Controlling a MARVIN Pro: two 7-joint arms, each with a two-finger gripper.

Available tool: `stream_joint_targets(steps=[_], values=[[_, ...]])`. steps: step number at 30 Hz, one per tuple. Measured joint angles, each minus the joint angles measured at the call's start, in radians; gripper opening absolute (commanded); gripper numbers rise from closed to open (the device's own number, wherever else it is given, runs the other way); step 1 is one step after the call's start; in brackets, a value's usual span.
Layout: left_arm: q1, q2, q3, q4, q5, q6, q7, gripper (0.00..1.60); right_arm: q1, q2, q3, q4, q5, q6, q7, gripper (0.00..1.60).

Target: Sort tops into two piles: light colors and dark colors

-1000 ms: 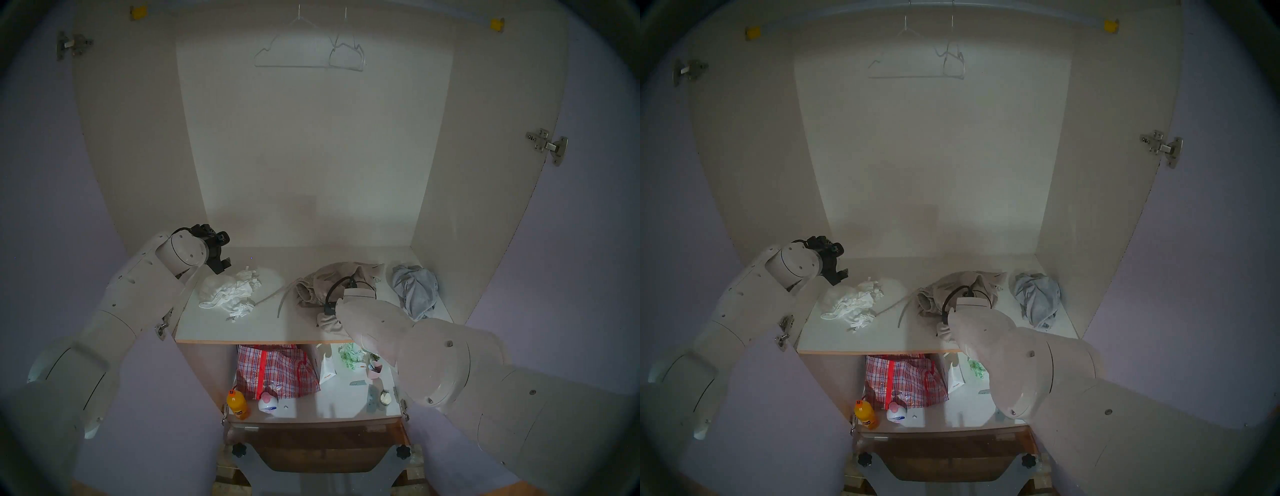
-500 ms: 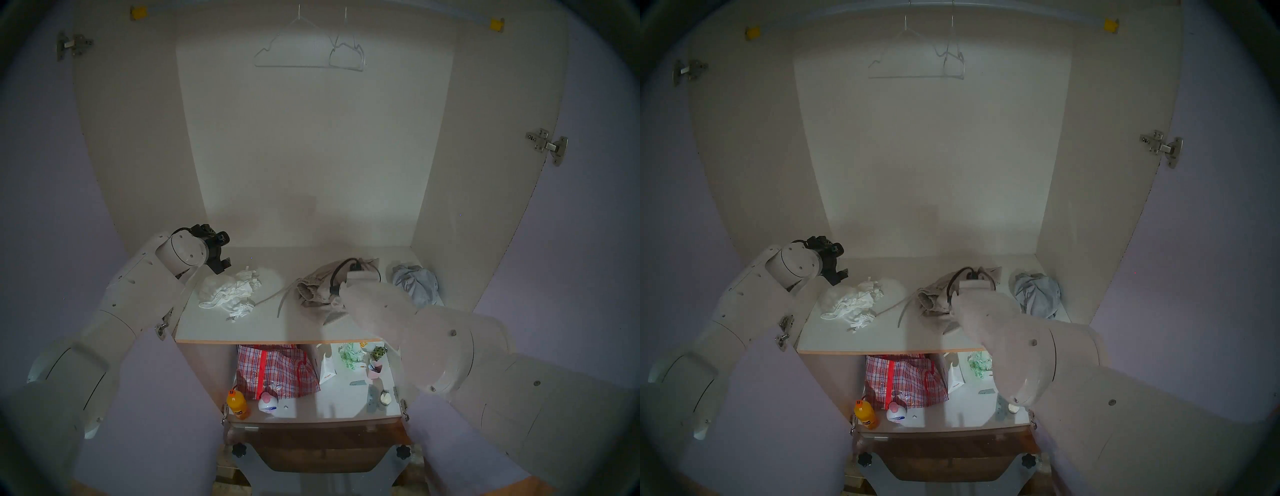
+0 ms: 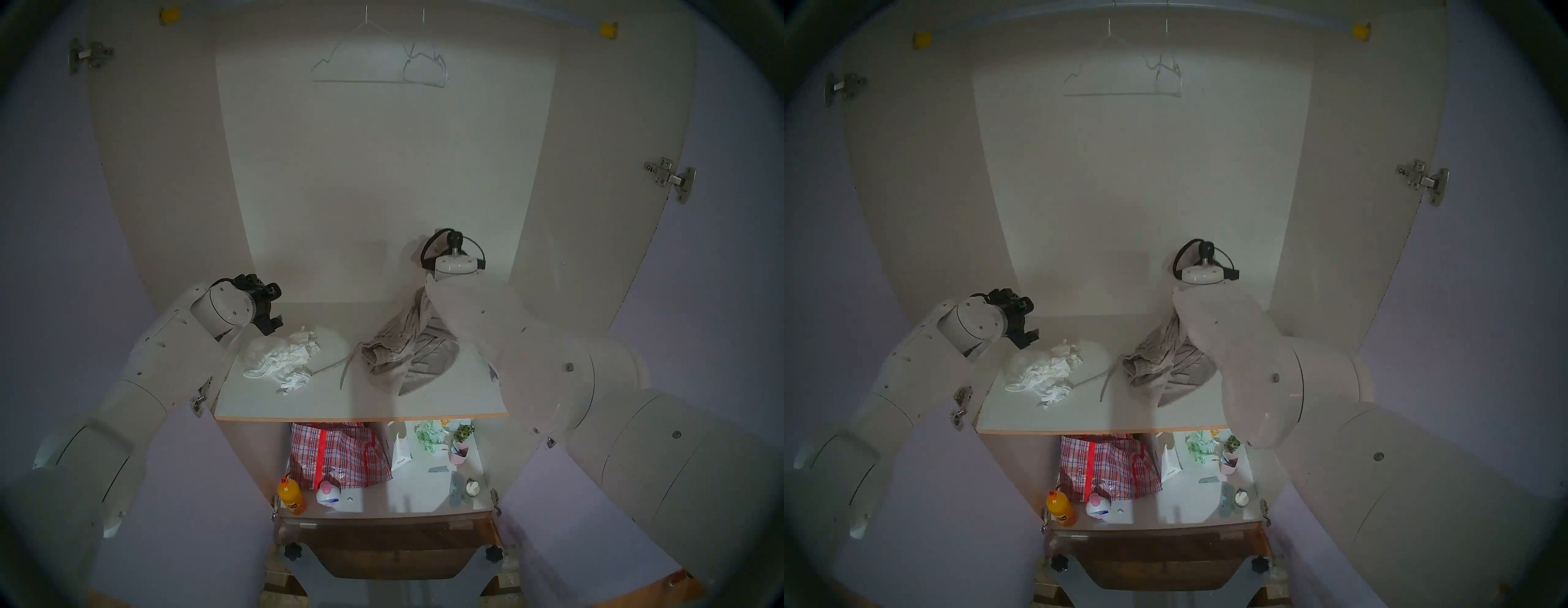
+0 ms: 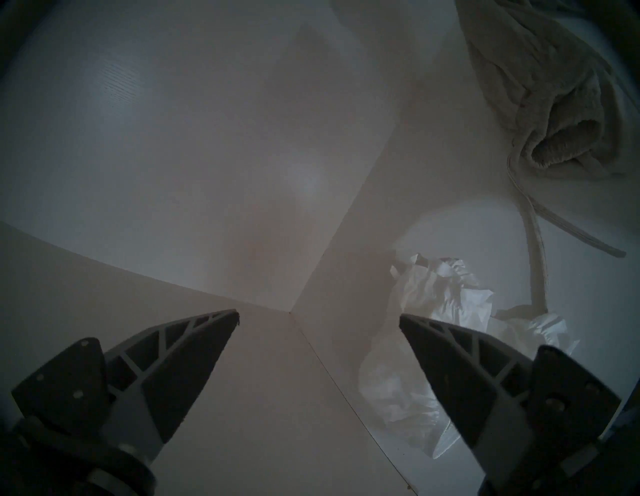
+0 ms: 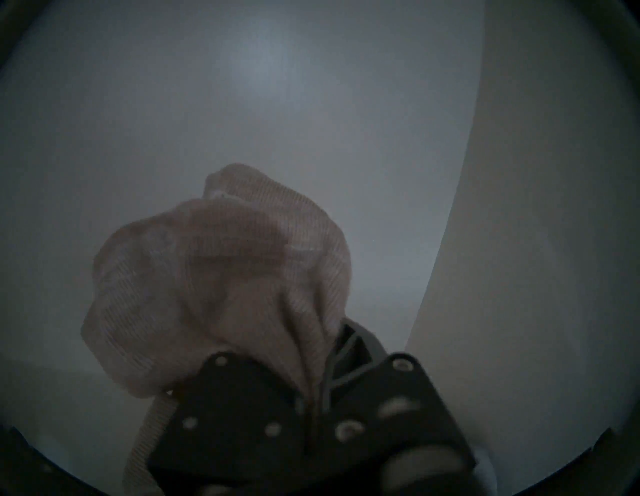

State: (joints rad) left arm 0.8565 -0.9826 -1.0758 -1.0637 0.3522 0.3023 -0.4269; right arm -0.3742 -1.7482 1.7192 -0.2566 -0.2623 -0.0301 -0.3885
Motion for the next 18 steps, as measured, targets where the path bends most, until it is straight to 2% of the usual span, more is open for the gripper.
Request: stream_joint_targets(steps=[3,7,13,18], values=[[0.000,0.000,0.000,0.000,0.000,0.000,0.000,1.60,0.008,0.005,-0.016,-0.031,-0.014,-0.067,-0.097,0.00],[0.000,0.000,0.000,0.000,0.000,0.000,0.000,1.60,0.028,0.014,-0.027,-0.056,-0.026,-0.087,-0.222,0.00],[-0.001,0.000,0.000,0.000,0.000,0.000,-0.001,1.60,0.048,0.043,-0.049,-0.108,-0.044,-0.083,-0.296,0.00],[-0.001,0.000,0.000,-0.001,0.000,0.000,-0.002,1.60,0.046,0.067,-0.048,-0.132,-0.048,-0.066,-0.316,0.00]])
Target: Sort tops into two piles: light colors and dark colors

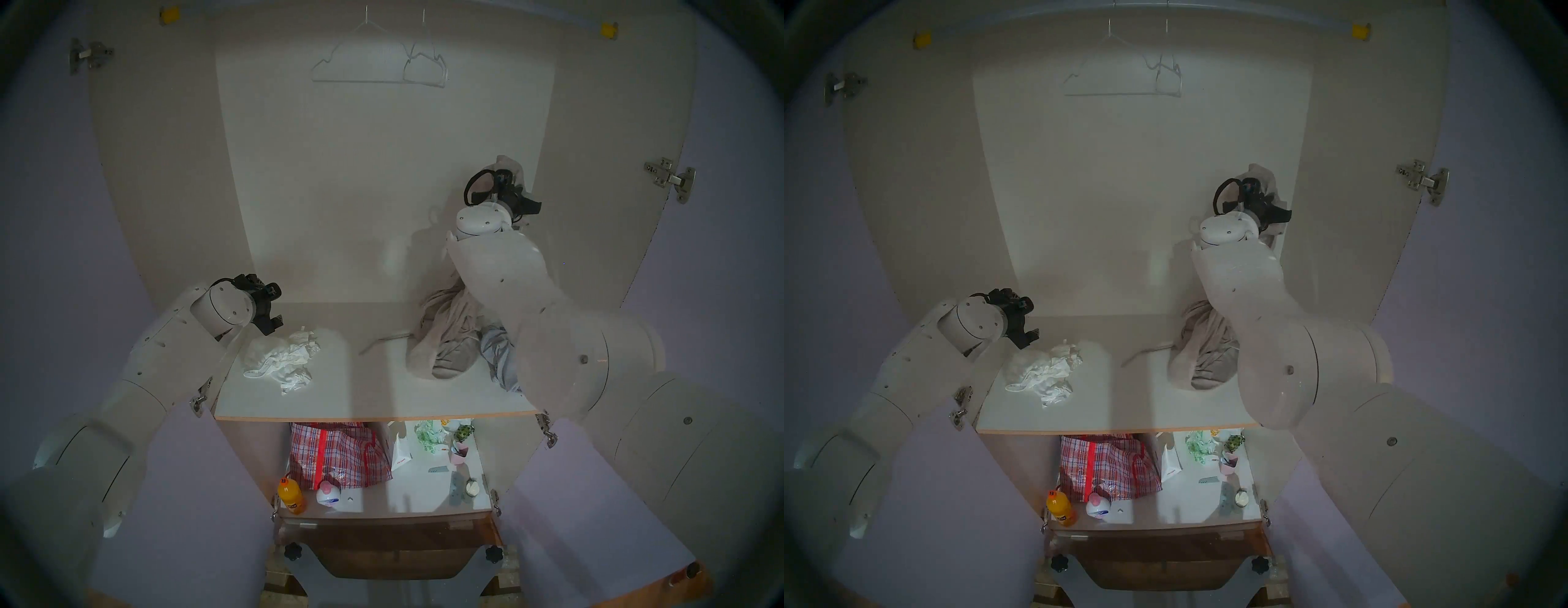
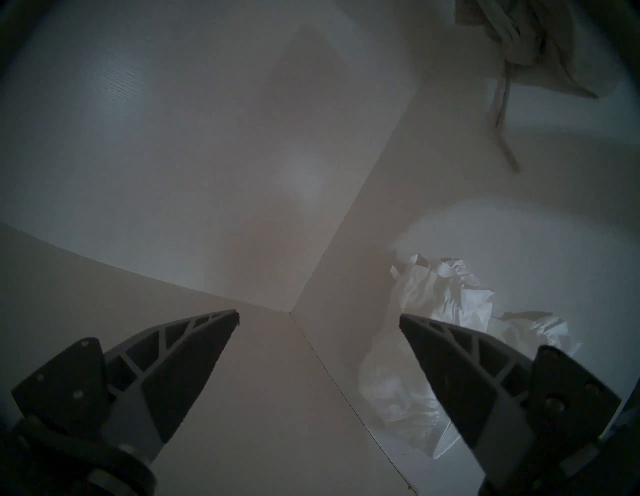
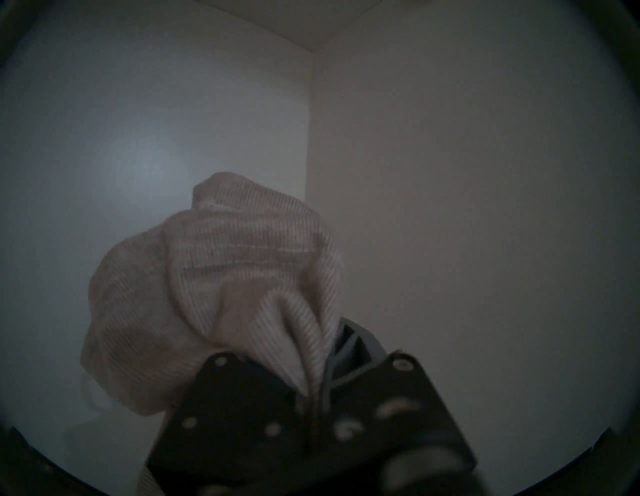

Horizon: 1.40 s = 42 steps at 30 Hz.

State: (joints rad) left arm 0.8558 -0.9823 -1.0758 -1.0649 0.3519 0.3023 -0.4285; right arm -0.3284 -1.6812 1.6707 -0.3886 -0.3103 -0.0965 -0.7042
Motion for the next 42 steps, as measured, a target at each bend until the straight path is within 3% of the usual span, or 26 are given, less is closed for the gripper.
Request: stream_joint_targets(steps=[4,10,15,19,24,25,27,35,37,38,42], values=[[0.000,0.000,0.000,-0.001,0.000,0.000,-0.001,1.60,-0.023,0.019,-0.008,-0.032,-0.013,0.039,-0.018,0.00],[0.000,0.000,0.000,-0.002,-0.001,0.000,-0.003,1.60,-0.128,0.036,-0.012,-0.065,-0.023,0.211,-0.024,0.00],[-0.001,0.000,0.000,-0.002,-0.001,0.000,-0.004,1.60,-0.227,0.039,-0.016,-0.070,-0.024,0.226,-0.031,0.00],[-0.001,0.000,0.000,-0.002,-0.002,0.000,-0.004,1.60,-0.215,0.034,0.035,0.058,0.024,0.257,-0.014,0.00],[-0.001,0.000,0.000,-0.001,-0.002,0.000,-0.004,1.60,-0.141,0.056,0.129,0.223,0.207,0.426,0.165,0.00],[-0.001,0.000,0.000,-0.001,-0.002,0.000,-0.004,1.60,-0.131,0.065,0.145,0.250,0.236,0.449,0.196,0.38],[-0.001,0.000,0.000,-0.001,-0.002,0.000,-0.004,1.60,-0.114,0.080,0.192,0.272,0.308,0.480,0.263,1.60],[0.000,0.000,0.000,0.000,-0.002,0.000,-0.003,1.60,-0.018,0.074,0.189,0.267,0.311,0.487,0.246,1.60],[0.000,0.000,0.000,-0.001,-0.002,0.000,-0.003,1.60,0.017,0.059,0.194,0.262,0.311,0.487,0.193,1.60],[-0.001,0.000,0.000,-0.001,-0.002,0.000,-0.003,1.60,0.048,0.038,0.219,0.262,0.319,0.498,0.117,1.60],[-0.001,0.000,0.000,-0.001,-0.002,0.000,-0.004,1.60,0.068,0.014,0.248,0.266,0.334,0.521,0.038,1.60]])
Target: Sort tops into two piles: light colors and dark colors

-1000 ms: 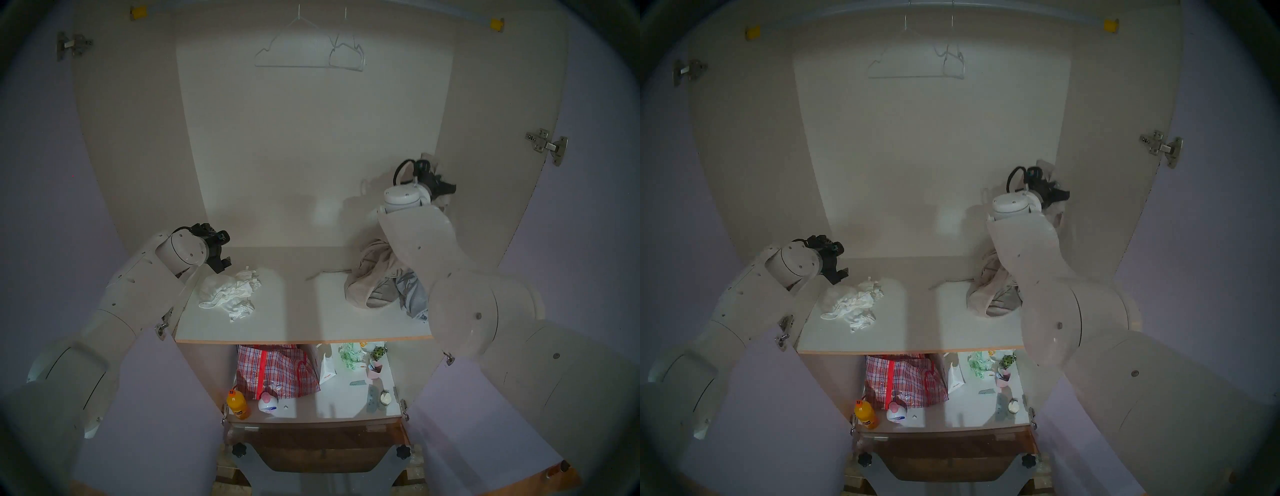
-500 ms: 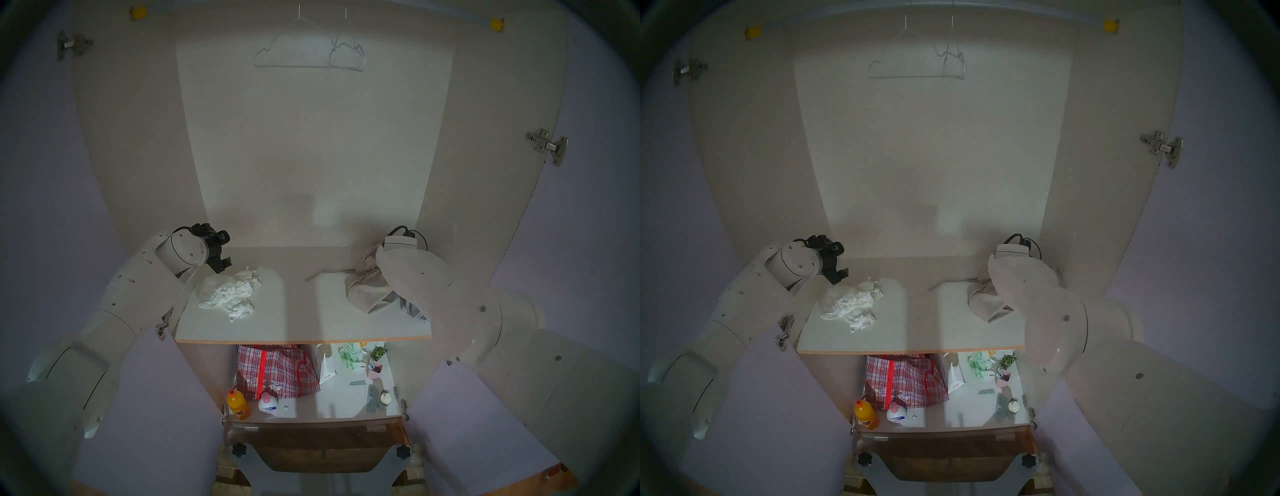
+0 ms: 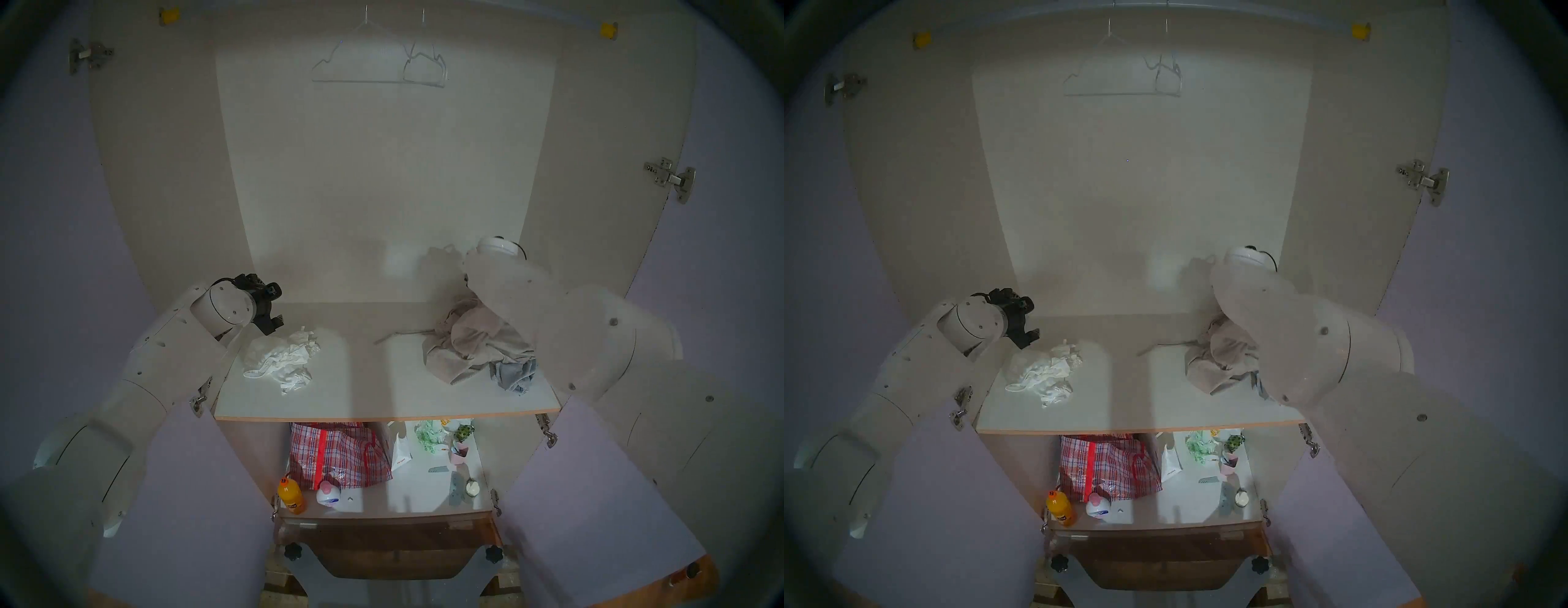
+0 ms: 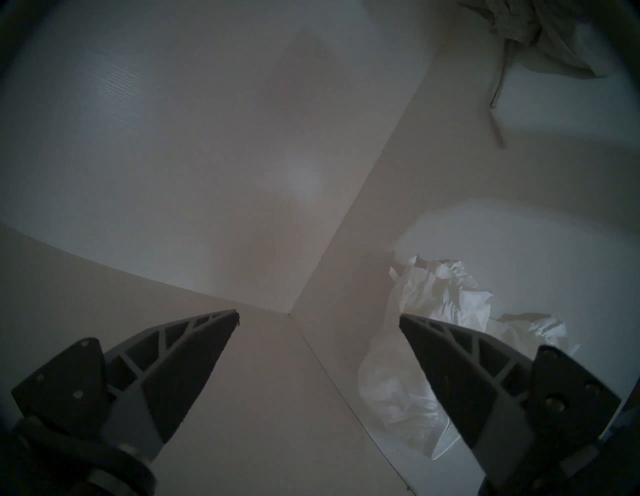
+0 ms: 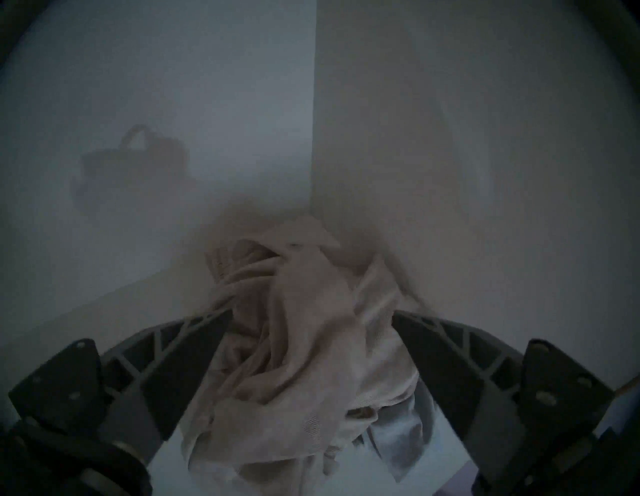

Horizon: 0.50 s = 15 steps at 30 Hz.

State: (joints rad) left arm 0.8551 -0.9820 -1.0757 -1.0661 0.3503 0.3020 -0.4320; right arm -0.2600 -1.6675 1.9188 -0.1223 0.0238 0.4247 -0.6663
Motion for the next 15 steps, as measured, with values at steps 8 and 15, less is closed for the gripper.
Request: stream_joint_targets(steps=[8,15], values=[[0.000,0.000,0.000,0.000,0.000,0.000,-0.001,1.60,-0.048,-0.049,-0.085,0.018,-0.118,-0.062,0.042,1.60],[0.000,0.000,0.000,0.000,0.000,0.000,-0.001,1.60,-0.155,-0.057,-0.198,0.011,-0.327,-0.269,0.185,1.60]])
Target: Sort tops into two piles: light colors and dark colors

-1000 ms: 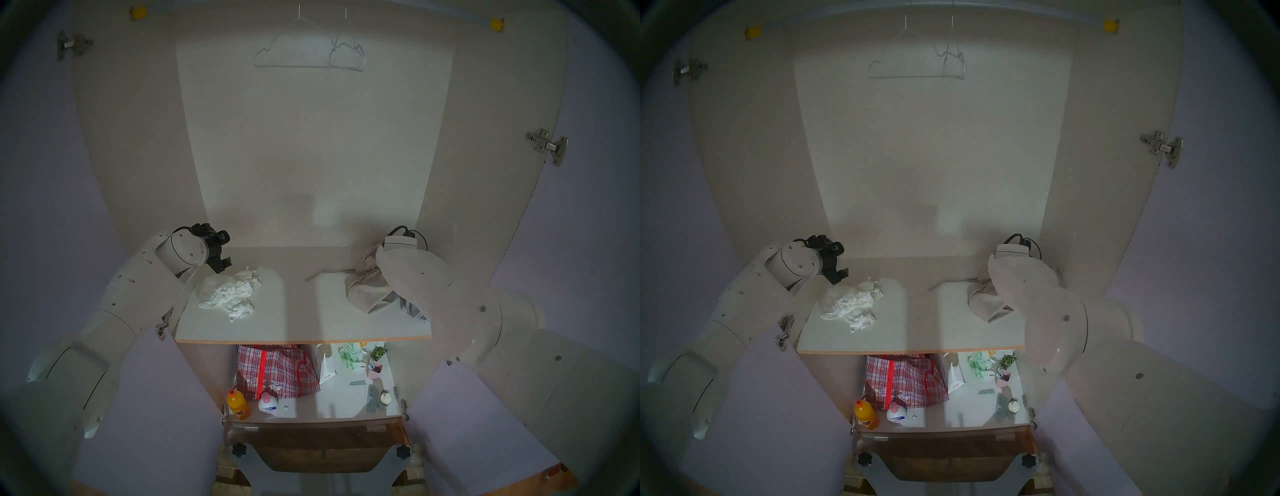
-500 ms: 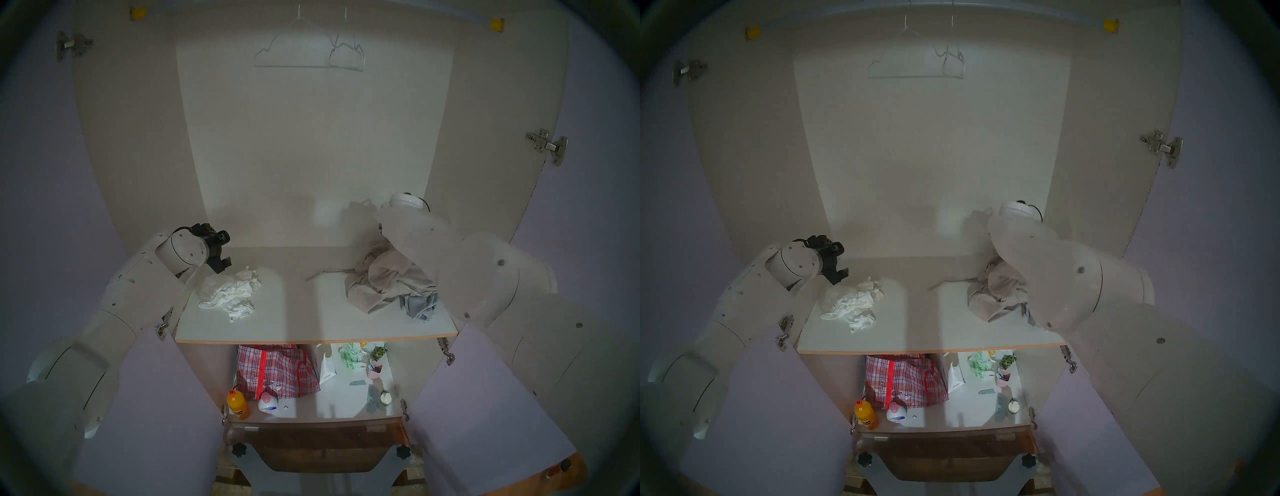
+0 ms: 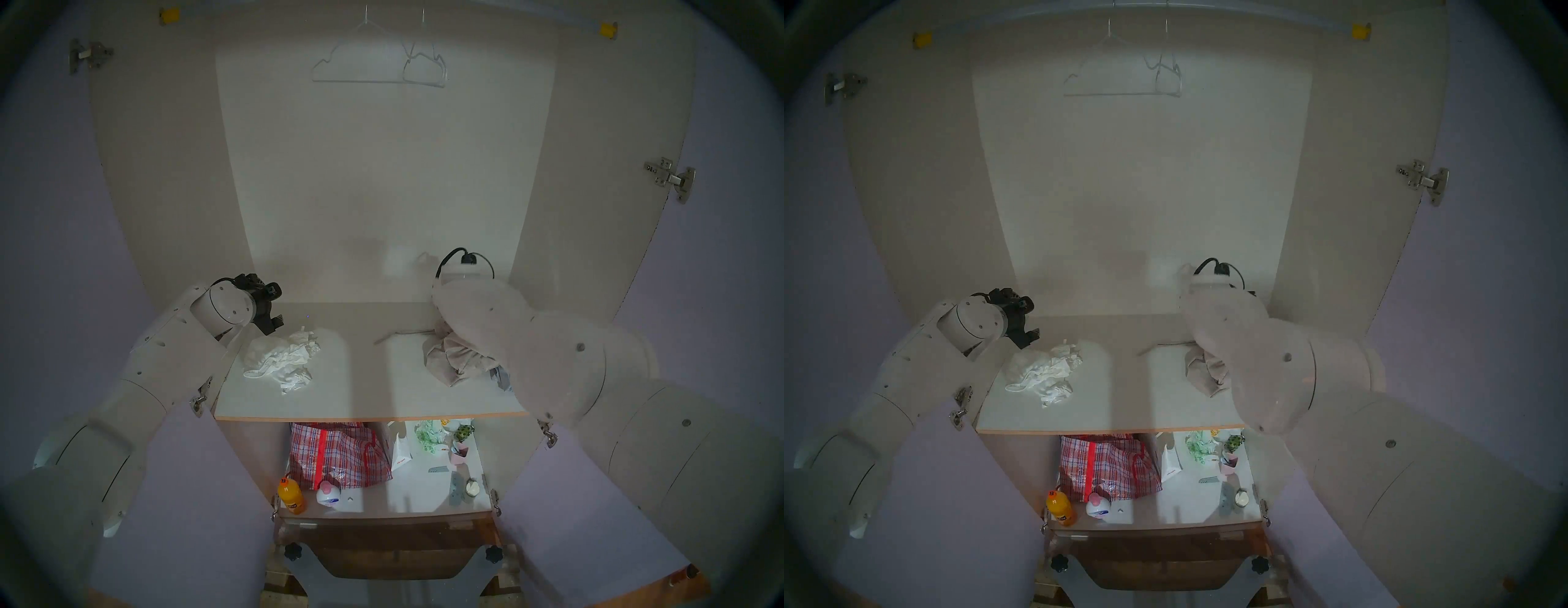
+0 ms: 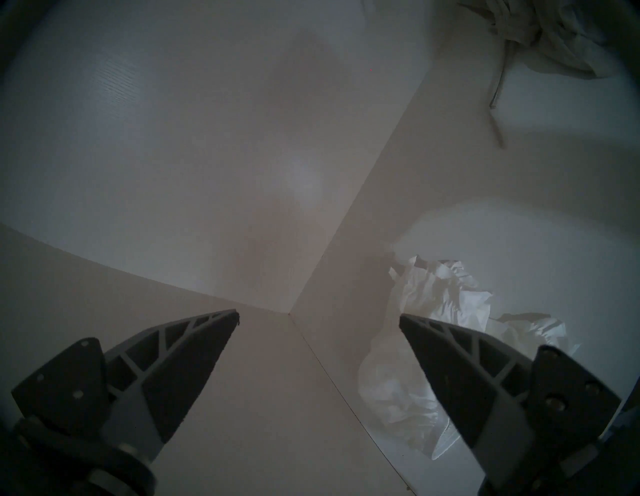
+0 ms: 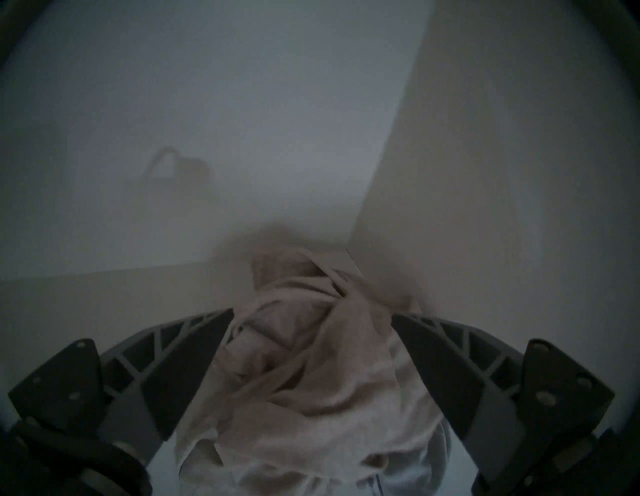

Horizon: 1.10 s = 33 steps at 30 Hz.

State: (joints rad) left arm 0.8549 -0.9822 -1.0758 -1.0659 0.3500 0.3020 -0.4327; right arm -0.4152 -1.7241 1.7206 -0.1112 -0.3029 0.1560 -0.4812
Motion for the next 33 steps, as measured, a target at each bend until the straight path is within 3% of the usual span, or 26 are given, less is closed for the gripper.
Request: stream_joint_targets(steps=[5,6,13,21,23,27,33], values=[[0.000,0.000,0.000,0.001,0.000,0.000,0.000,1.60,-0.101,0.014,-0.088,-0.021,-0.141,-0.160,-0.015,1.60],[0.001,0.000,0.000,0.001,0.000,0.000,0.001,1.60,-0.139,0.023,-0.107,-0.039,-0.186,-0.225,-0.033,1.60],[0.001,0.000,0.000,0.002,0.000,0.000,0.001,1.60,-0.235,0.045,-0.103,-0.116,-0.199,-0.413,-0.078,1.60],[0.001,0.000,0.000,0.002,0.000,0.000,0.001,1.60,-0.374,0.042,-0.032,-0.300,-0.145,-0.660,-0.099,1.60],[0.001,0.000,0.000,0.002,0.000,0.000,0.001,1.60,-0.428,0.036,-0.031,-0.411,-0.134,-0.761,-0.084,1.60],[0.001,0.000,0.000,0.002,0.000,0.000,0.001,1.60,-0.494,0.034,-0.055,-0.537,-0.126,-0.872,0.008,1.60],[0.000,0.000,0.000,0.001,0.000,0.000,0.001,1.60,-0.596,0.032,-0.060,-0.722,-0.084,-0.871,0.223,1.60]])
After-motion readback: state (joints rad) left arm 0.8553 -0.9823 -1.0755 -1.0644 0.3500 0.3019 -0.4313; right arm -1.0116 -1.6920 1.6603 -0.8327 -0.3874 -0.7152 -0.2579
